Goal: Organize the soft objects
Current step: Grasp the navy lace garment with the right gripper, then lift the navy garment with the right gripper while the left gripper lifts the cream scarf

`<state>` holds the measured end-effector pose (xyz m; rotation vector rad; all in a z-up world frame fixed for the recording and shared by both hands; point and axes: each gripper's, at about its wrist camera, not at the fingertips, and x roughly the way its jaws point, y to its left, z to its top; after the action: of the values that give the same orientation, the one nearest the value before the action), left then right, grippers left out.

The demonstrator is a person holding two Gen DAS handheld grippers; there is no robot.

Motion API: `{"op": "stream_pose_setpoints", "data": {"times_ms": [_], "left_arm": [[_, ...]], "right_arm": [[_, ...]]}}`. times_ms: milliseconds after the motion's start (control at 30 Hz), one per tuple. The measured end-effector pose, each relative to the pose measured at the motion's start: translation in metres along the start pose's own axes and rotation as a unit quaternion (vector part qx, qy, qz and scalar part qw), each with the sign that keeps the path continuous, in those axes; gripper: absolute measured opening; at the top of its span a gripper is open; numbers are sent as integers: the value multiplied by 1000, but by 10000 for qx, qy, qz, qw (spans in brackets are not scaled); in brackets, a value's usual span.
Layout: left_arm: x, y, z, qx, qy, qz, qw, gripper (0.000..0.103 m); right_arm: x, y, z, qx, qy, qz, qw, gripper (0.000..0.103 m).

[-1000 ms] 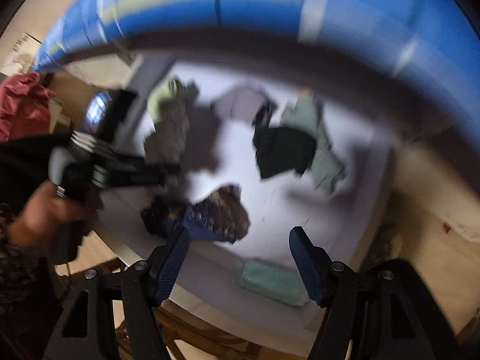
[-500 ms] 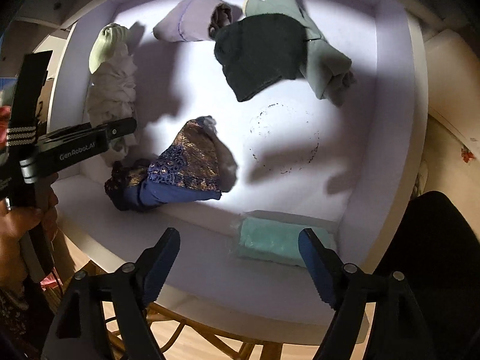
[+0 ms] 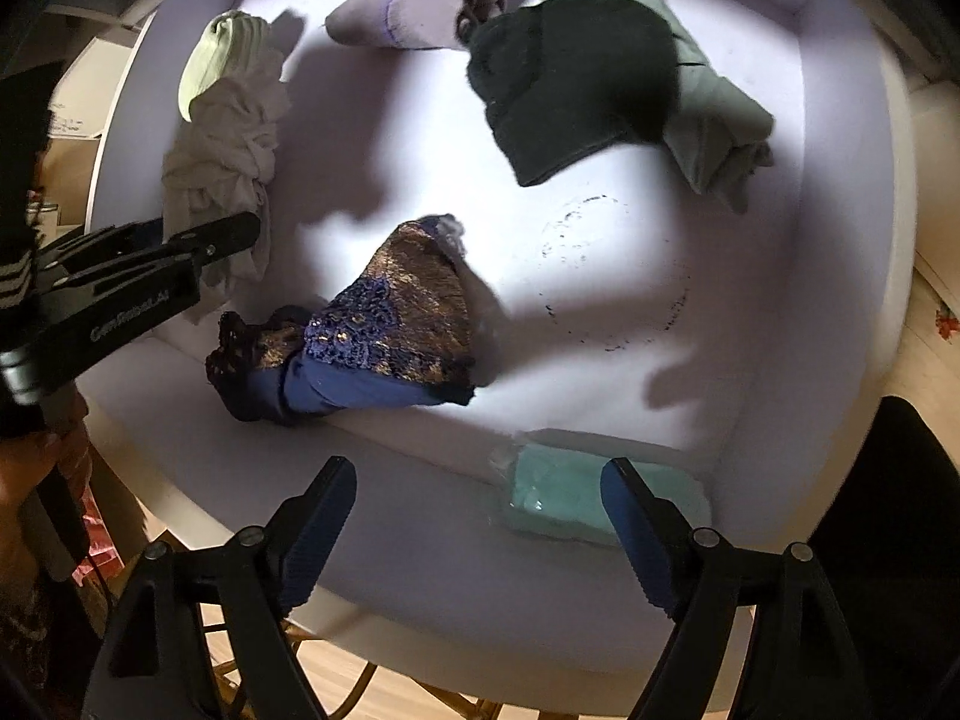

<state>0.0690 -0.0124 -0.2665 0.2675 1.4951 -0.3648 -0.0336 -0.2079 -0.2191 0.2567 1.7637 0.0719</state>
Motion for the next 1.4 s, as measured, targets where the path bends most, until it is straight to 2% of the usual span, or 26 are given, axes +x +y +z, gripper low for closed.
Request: {"op": "stream_pose_setpoints", "data": {"times_ms": [200, 433, 600, 667, 733, 833, 967, 1033, 1167, 1200, 1333, 1400], "left_arm": [[-8, -8, -2, 128, -92, 242, 9996, 40], [-20, -6, -6, -23, -176, 367, 9992, 40], [-20, -3, -8, -146, -95, 387, 9991, 40], [-19, -3, -6, -193, -112, 358, 9991, 40], [-19, -3, -4, -222, -118, 338, 9991, 40], [-20, -5, -4, -222, -93, 334, 9992, 40], [-20, 0, -6, -243, -108, 319, 9991, 40], [-19, 5, -6, -261, -114, 314, 9991, 40], [-23, 8, -9, -301, -168, 329, 9989, 40], [-26, 11, -10, -375, -187, 306, 9987, 40], [-31, 19, -14, -599, -176, 264, 9977, 40], [-33, 23, -17, -690, -155, 256, 9972, 40]], "right_arm": [[7, 11, 11, -55, -76, 111, 9999, 86], [27, 40, 23, -437, -72, 64, 9990, 87], [41, 51, 35, -832, -166, -492, 9952, 87], [41, 54, 39, -901, -265, -651, 9935, 91], [37, 49, 40, -805, -434, -817, 9925, 92], [17, 27, 49, -267, -807, -1020, 9911, 91], [-15, 12, 51, 153, -1153, -383, 9925, 91], [-21, 15, 53, 30, -1167, -190, 9930, 91], [-19, 40, 61, -564, -1034, -440, 9921, 91], [-10, 49, 54, -738, -1021, -473, 9909, 91], [0, 75, 56, -1277, -1188, -514, 9833, 91], [6, 81, 62, -1388, -1203, -401, 9822, 91]]}}
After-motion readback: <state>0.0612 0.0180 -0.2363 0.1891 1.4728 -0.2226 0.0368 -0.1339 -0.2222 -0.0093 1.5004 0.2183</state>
